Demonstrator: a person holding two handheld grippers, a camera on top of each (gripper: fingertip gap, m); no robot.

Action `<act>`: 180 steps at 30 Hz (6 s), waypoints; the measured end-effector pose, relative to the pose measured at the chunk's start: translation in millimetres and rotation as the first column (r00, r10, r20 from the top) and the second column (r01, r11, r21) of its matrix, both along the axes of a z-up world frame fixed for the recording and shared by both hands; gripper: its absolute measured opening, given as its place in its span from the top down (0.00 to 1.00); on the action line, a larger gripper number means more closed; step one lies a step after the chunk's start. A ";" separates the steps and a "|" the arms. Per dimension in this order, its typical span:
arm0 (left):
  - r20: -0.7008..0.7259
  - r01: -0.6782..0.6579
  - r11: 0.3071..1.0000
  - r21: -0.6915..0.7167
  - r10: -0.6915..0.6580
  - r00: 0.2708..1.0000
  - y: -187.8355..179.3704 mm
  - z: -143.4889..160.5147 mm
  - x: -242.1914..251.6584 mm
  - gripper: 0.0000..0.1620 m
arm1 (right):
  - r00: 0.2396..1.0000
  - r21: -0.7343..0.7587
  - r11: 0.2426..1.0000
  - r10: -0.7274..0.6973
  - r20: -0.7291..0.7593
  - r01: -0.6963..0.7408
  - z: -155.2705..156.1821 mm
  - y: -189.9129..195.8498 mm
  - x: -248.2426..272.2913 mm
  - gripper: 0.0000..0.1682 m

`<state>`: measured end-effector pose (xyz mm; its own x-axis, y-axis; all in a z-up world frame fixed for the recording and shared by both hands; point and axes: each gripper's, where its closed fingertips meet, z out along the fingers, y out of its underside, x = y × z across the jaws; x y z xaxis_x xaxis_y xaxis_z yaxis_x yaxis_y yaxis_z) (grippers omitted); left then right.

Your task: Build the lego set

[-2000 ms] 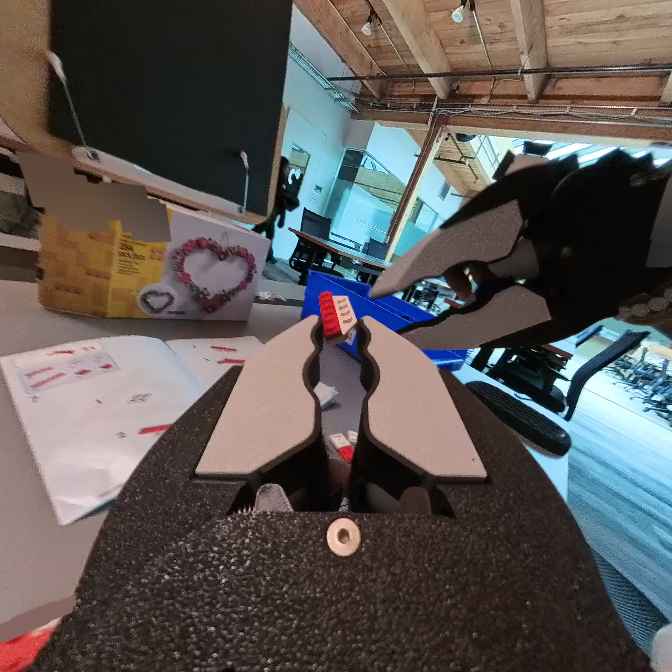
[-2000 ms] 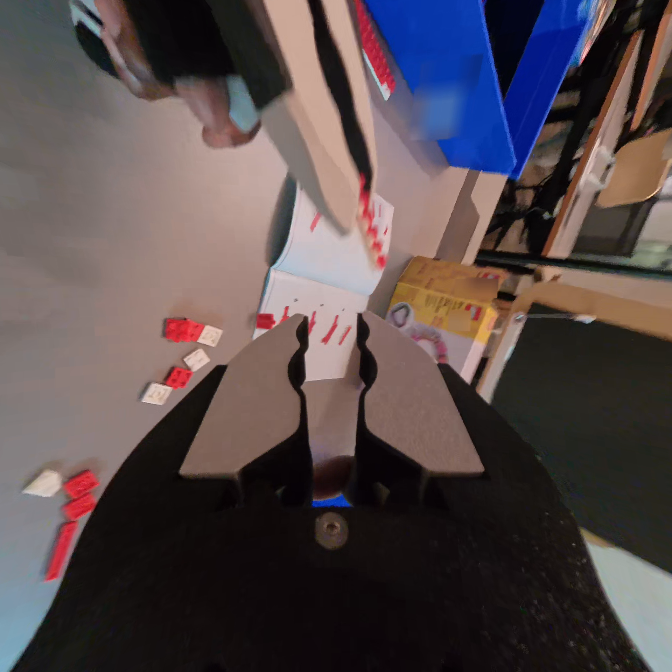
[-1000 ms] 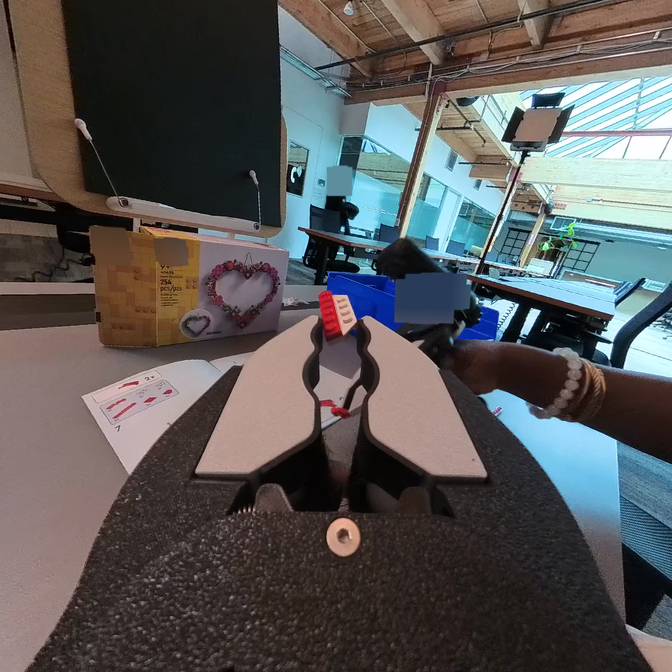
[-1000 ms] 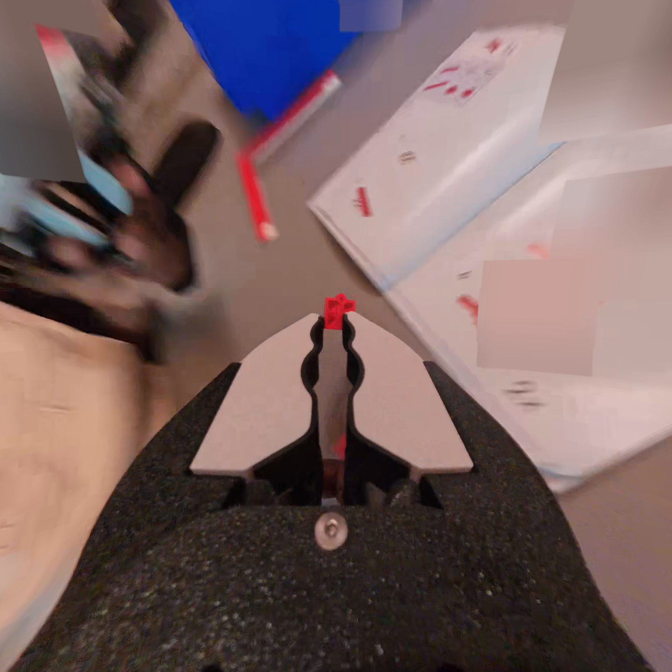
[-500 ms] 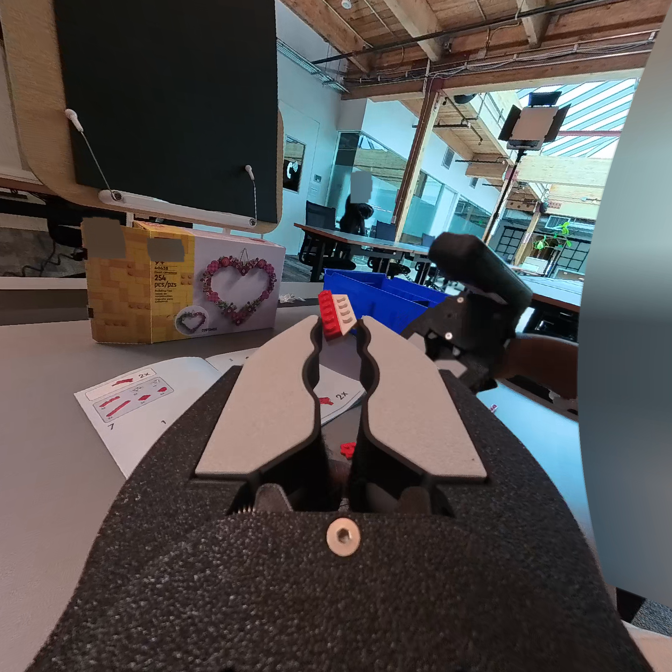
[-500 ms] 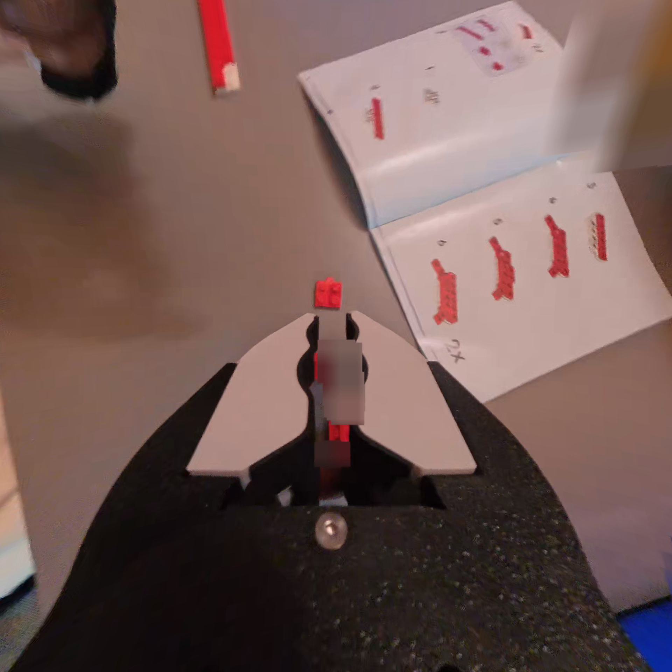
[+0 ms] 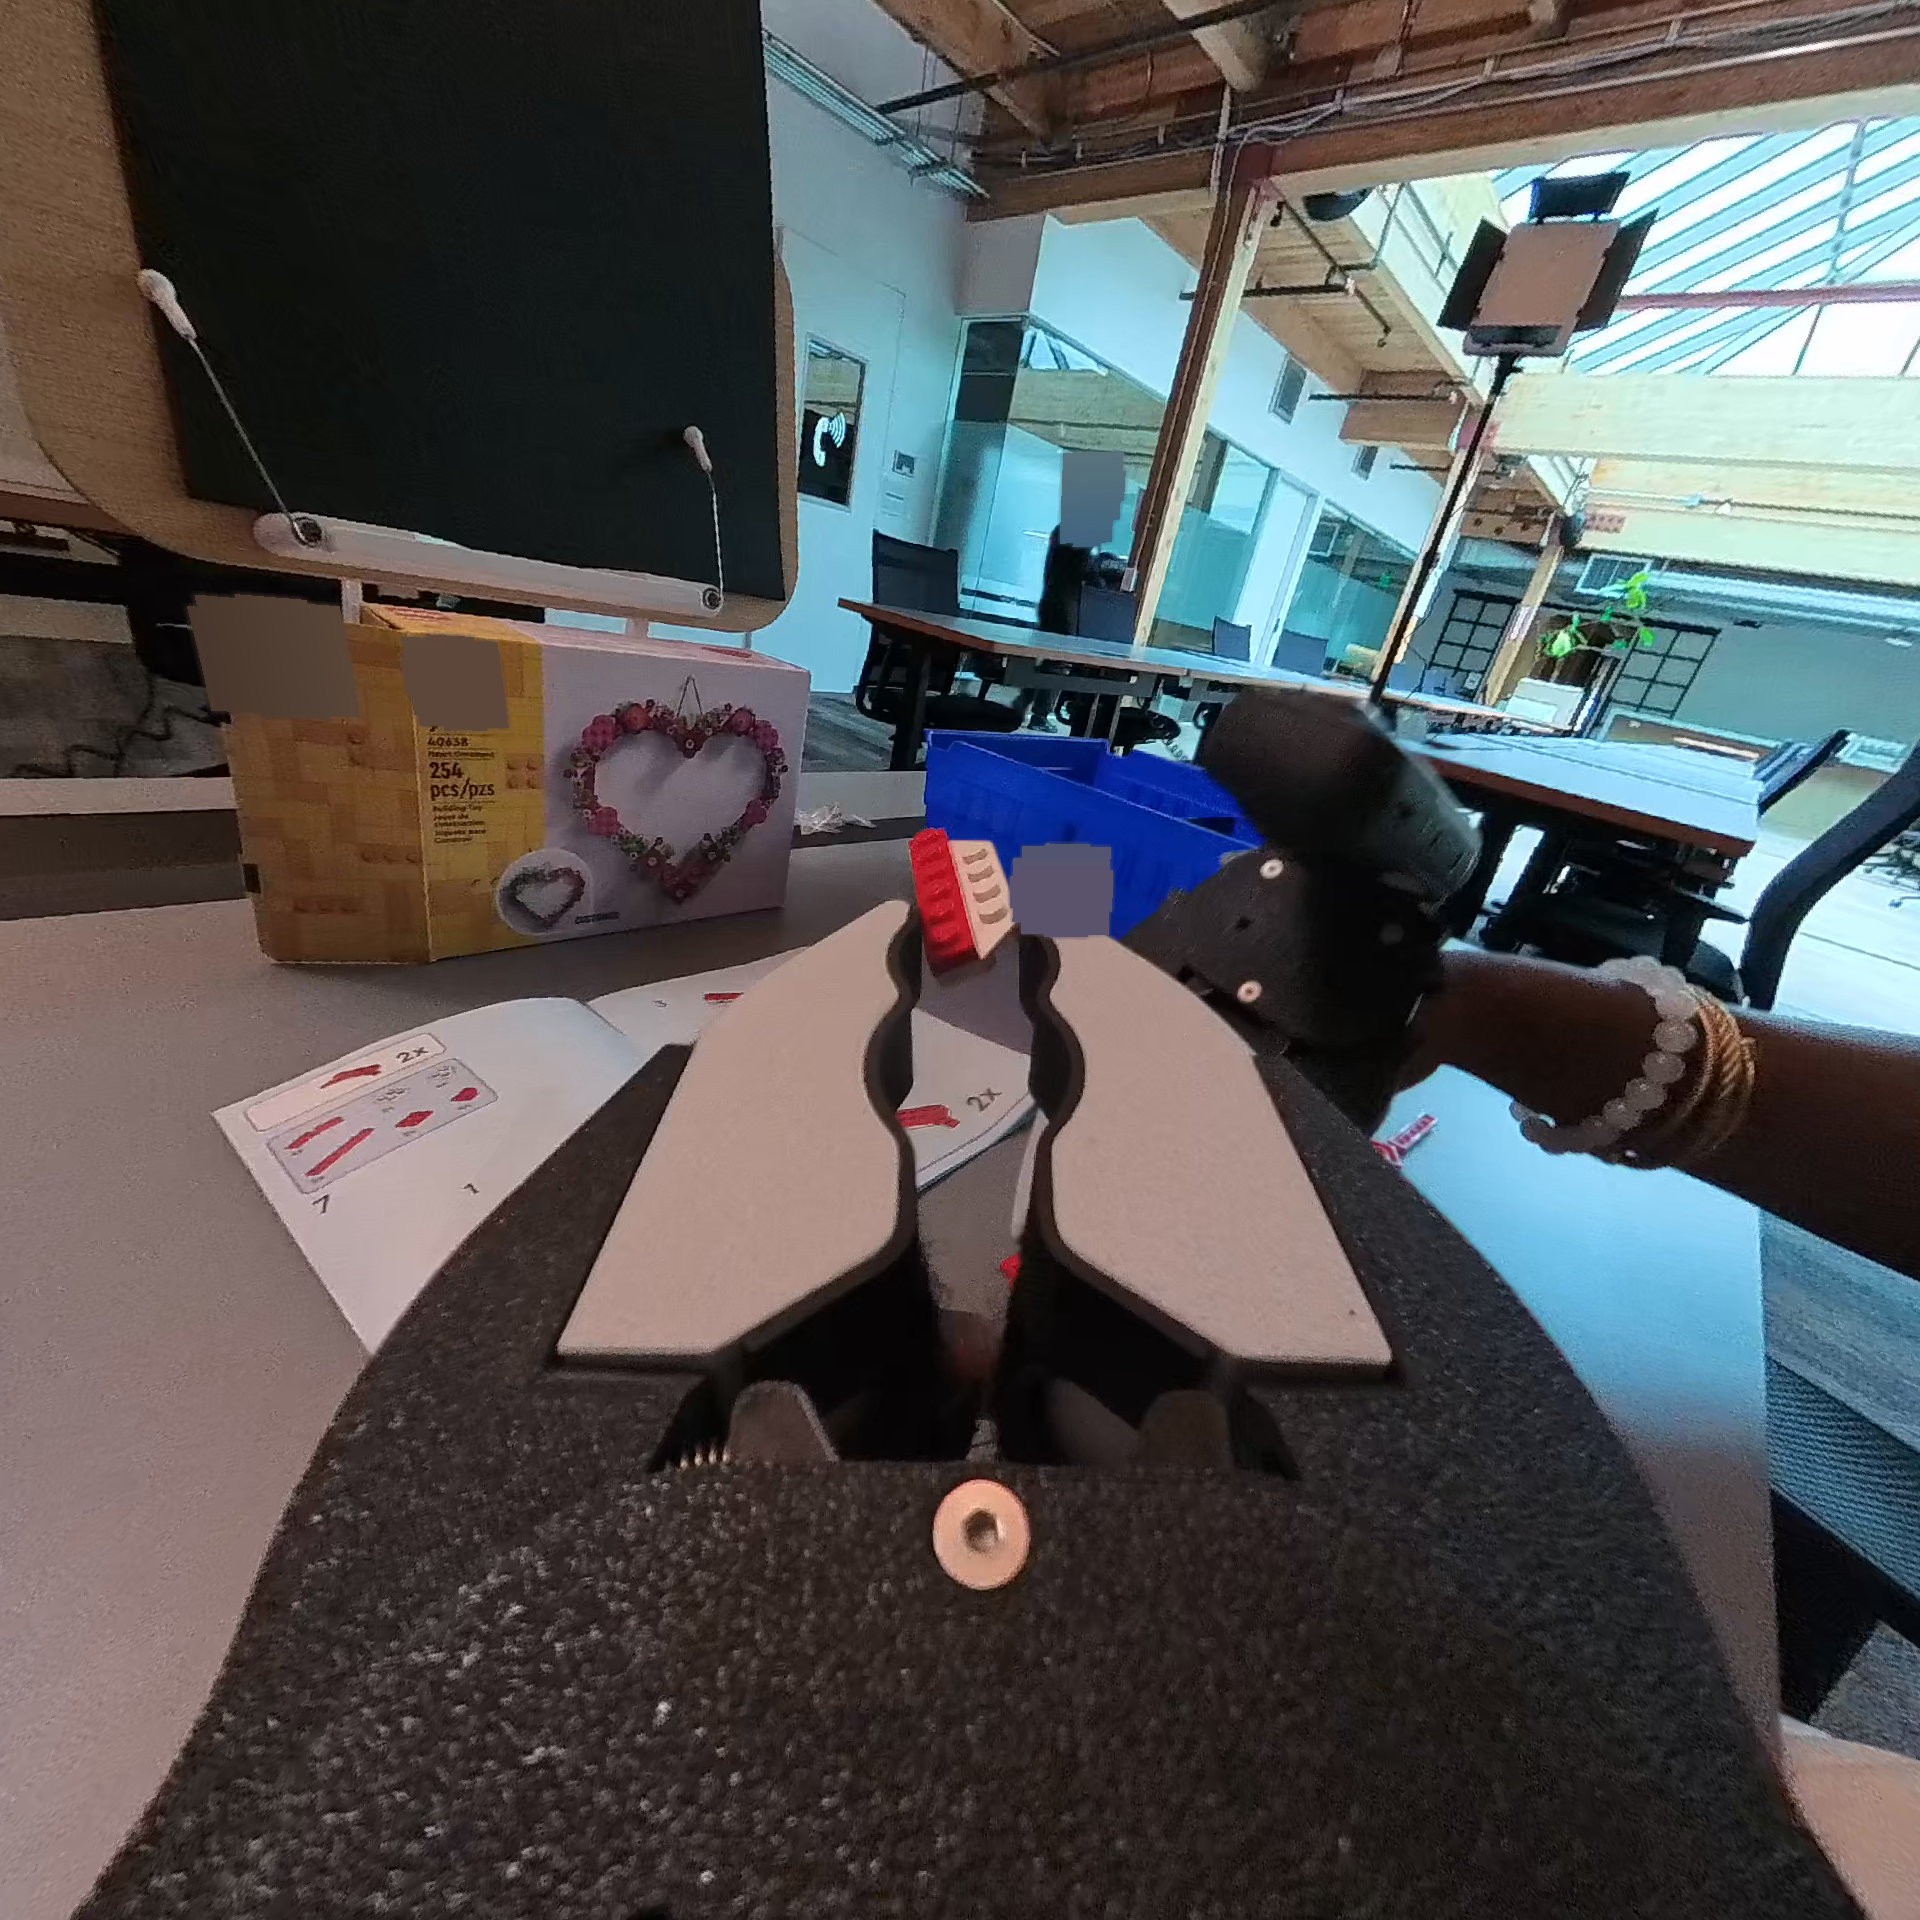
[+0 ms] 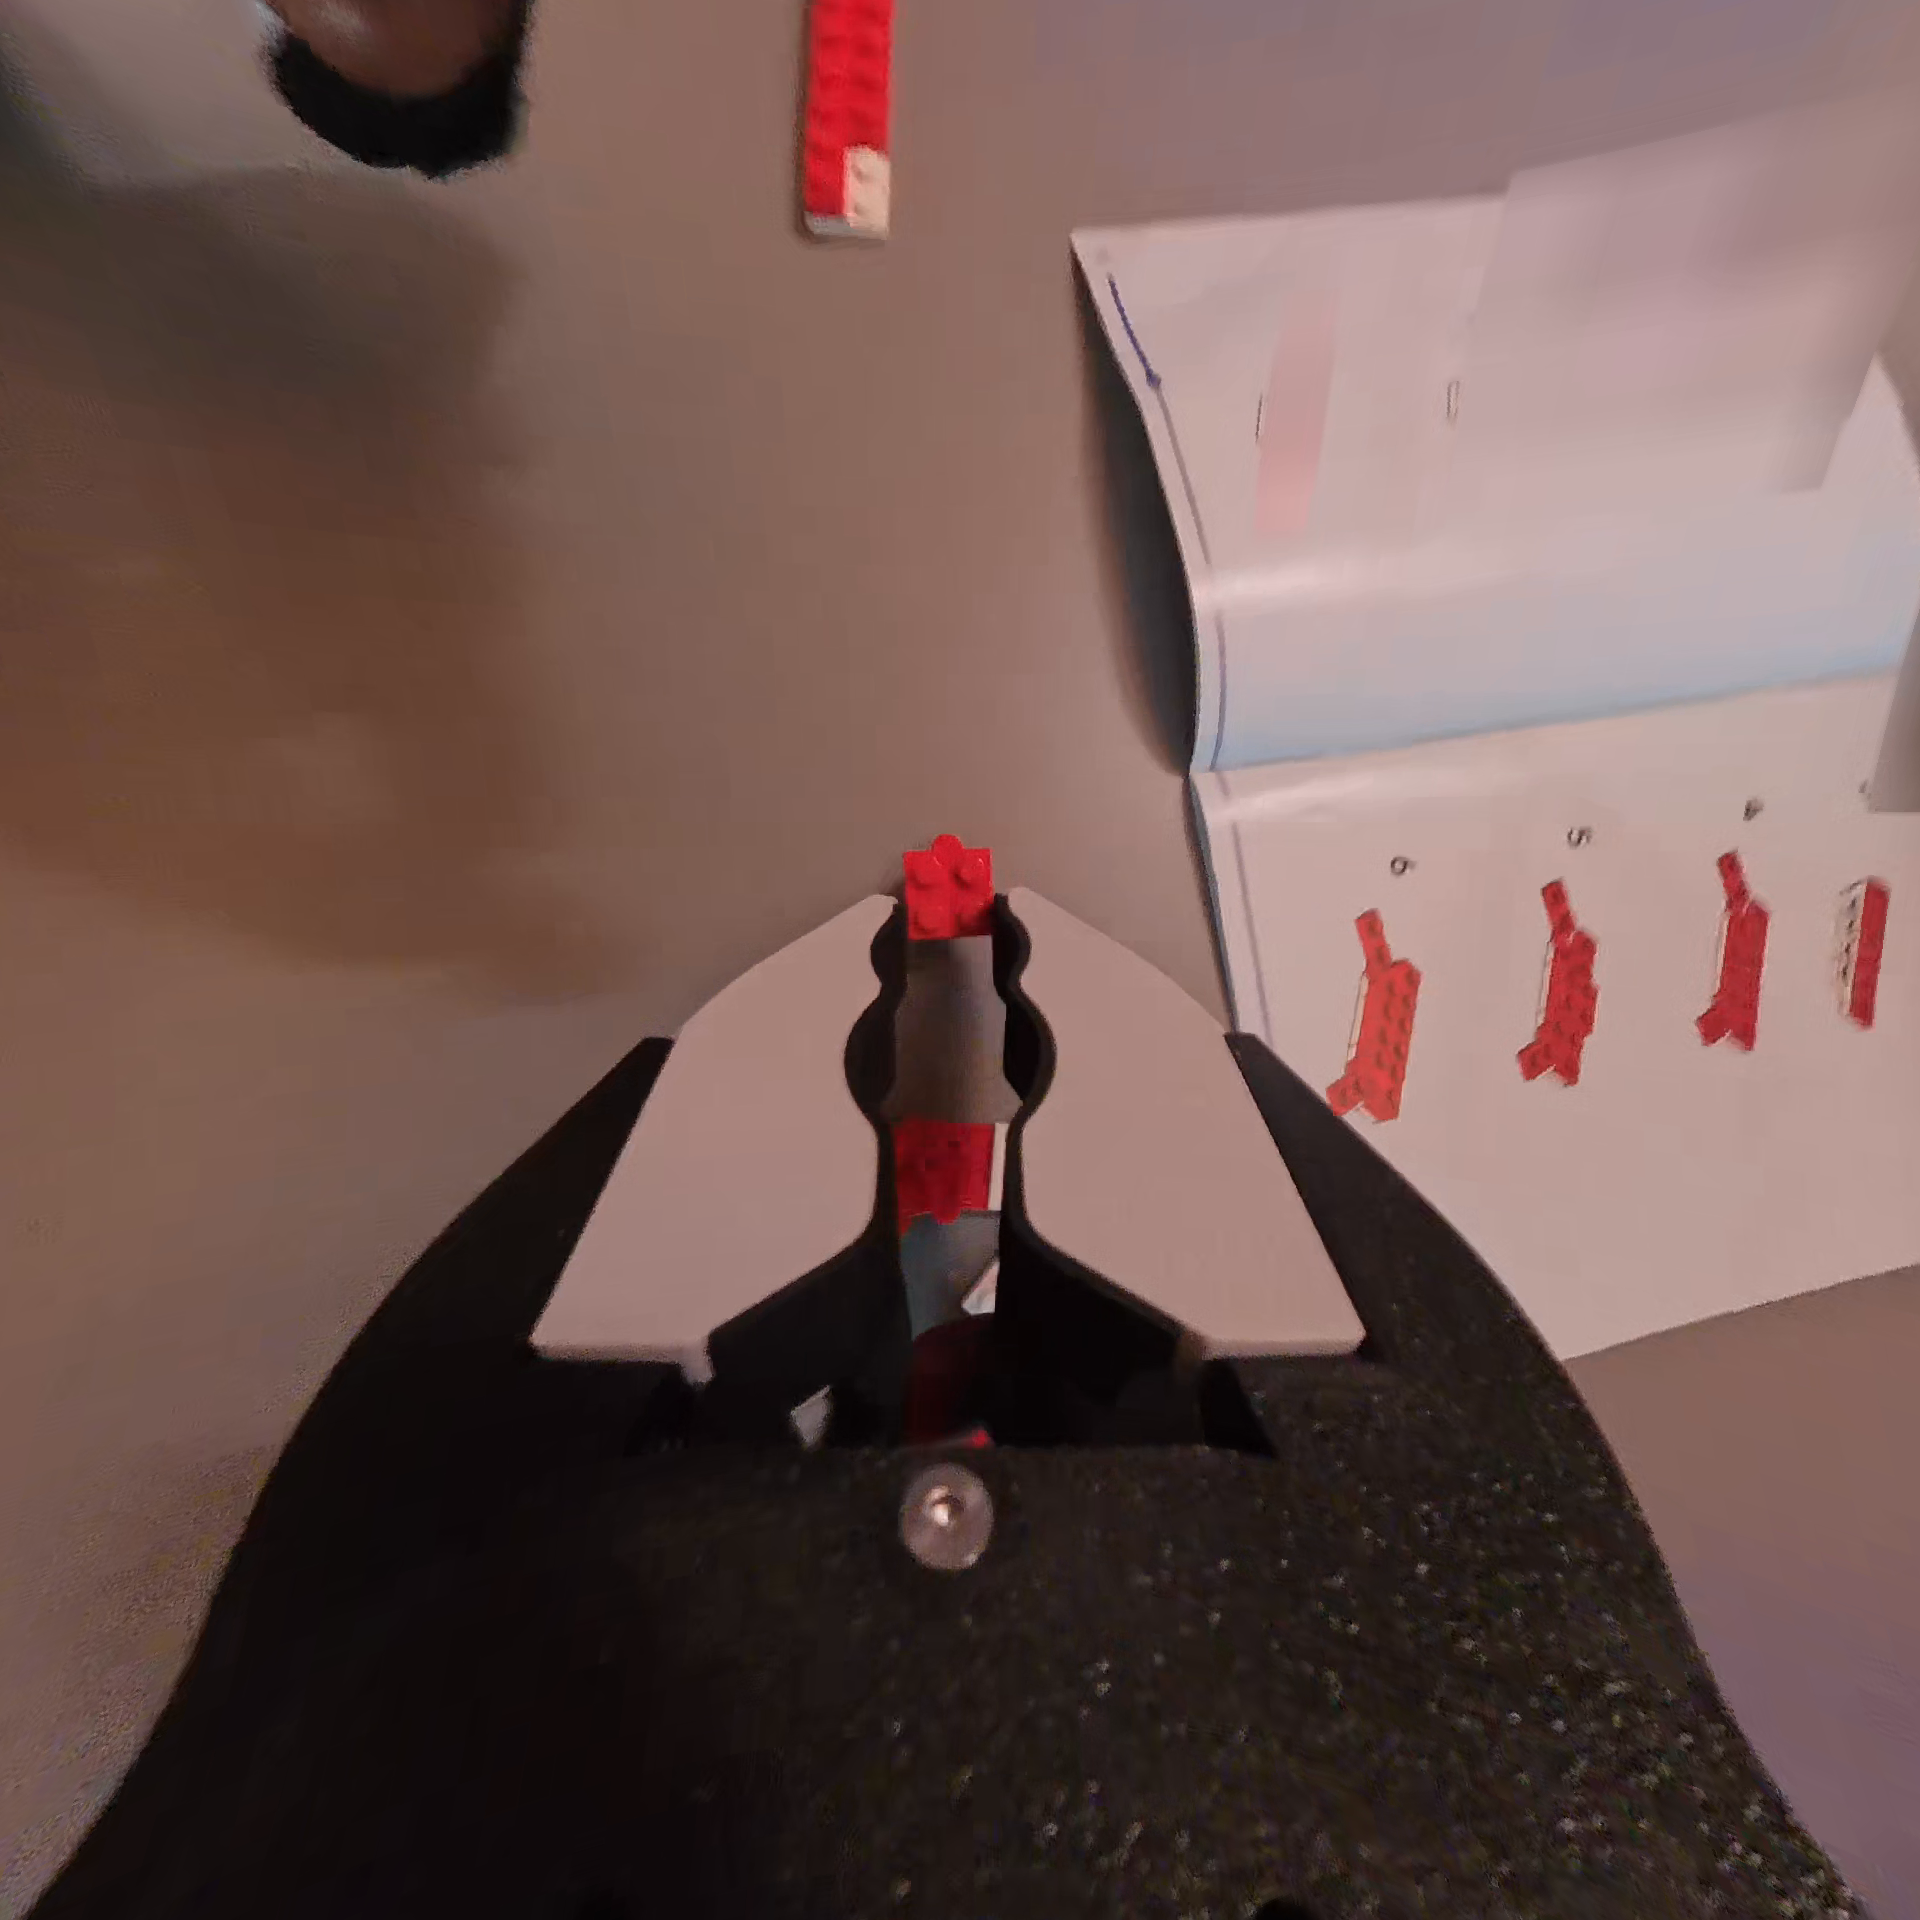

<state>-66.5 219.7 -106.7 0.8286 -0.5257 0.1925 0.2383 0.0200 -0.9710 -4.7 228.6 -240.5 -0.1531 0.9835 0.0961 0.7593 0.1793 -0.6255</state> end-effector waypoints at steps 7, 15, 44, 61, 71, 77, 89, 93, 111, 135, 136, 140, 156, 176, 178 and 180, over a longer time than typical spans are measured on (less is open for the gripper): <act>-0.051 0.121 0.990 -0.078 -0.125 0.991 -3.0 -14.7 20.0 0.90 | 0.942 0.224 0.942 0.290 -0.167 -0.250 82.8 -28.4 7.9 0.91; -0.073 0.353 0.932 -0.086 -0.359 0.931 -27.1 -19.6 62.9 0.89 | 0.928 0.294 0.897 0.365 -0.075 -0.330 133.4 -42.9 20.1 0.91; -0.202 -0.065 0.998 0.028 0.069 0.977 -1.0 -9.0 4.9 0.89 | 0.924 -0.114 0.918 -0.372 0.088 0.381 9.8 -30.3 22.6 0.74; -0.154 0.036 0.999 -0.007 -0.037 0.987 -4.2 -11.4 17.2 0.89 | 0.966 -0.061 0.969 0.244 0.085 -0.240 -8.8 -6.3 16.5 0.84; -0.158 0.060 0.998 -0.002 -0.059 0.986 -6.1 -11.1 22.6 0.89 | 0.922 -0.102 0.919 0.385 0.037 -0.380 -11.9 -7.6 15.5 0.83; -0.165 0.011 1.000 -0.019 -0.014 0.986 -1.7 -14.3 14.8 0.89 | 0.970 -0.153 0.961 0.240 0.039 -0.231 -10.4 2.0 13.9 0.89; 0.146 -0.174 0.979 -0.111 0.189 0.971 8.6 -14.3 9.1 0.90 | 0.968 -0.005 0.968 -0.250 0.031 0.250 134.8 5.4 -14.0 0.89; 0.078 -0.324 0.945 -0.047 0.327 0.942 12.2 -16.9 11.9 0.90 | 0.956 -0.020 0.971 -0.231 0.183 0.238 145.1 7.8 -25.1 0.89; 0.042 -0.418 0.906 0.068 0.416 0.908 -5.3 -4.2 12.0 0.90 | 0.905 0.052 0.988 -0.153 0.398 0.145 134.6 -8.9 -47.8 0.89; 0.057 -0.422 0.900 0.110 0.418 0.906 -9.5 1.6 11.2 0.90 | 0.878 0.099 0.985 -0.172 0.446 0.143 137.4 -12.6 -49.6 0.89; 0.057 -0.423 0.899 0.112 0.419 0.906 -9.7 1.7 11.1 0.90 | 0.878 0.101 0.985 -0.172 0.447 0.141 137.4 -12.7 -49.7 0.89; 0.062 -0.422 0.900 0.110 0.417 0.907 -9.9 1.8 10.9 0.90 | 0.873 0.110 0.984 -0.176 0.455 0.141 137.2 -12.6 -49.7 0.89; 0.134 -0.400 0.913 0.074 0.389 0.912 -8.8 0.9 7.4 0.90 | 0.856 0.135 0.980 -0.196 0.478 0.148 138.5 -12.7 -53.9 0.88; 0.207 -0.300 0.954 0.030 0.288 0.935 -6.8 1.4 3.3 0.90 | 0.927 0.060 0.987 -0.118 -0.357 0.148 186.7 -3.5 -40.3 0.78; 0.178 -0.301 0.951 0.067 0.286 0.942 -8.6 7.3 2.9 0.90 | 0.848 -0.015 0.985 -0.153 -0.508 0.169 182.9 -8.9 -30.1 0.78; 0.172 -0.269 0.958 0.099 0.250 0.953 -10.9 15.1 4.4 0.90 | 0.754 -0.060 0.982 -0.177 -0.633 0.180 176.9 -14.3 -20.5 0.77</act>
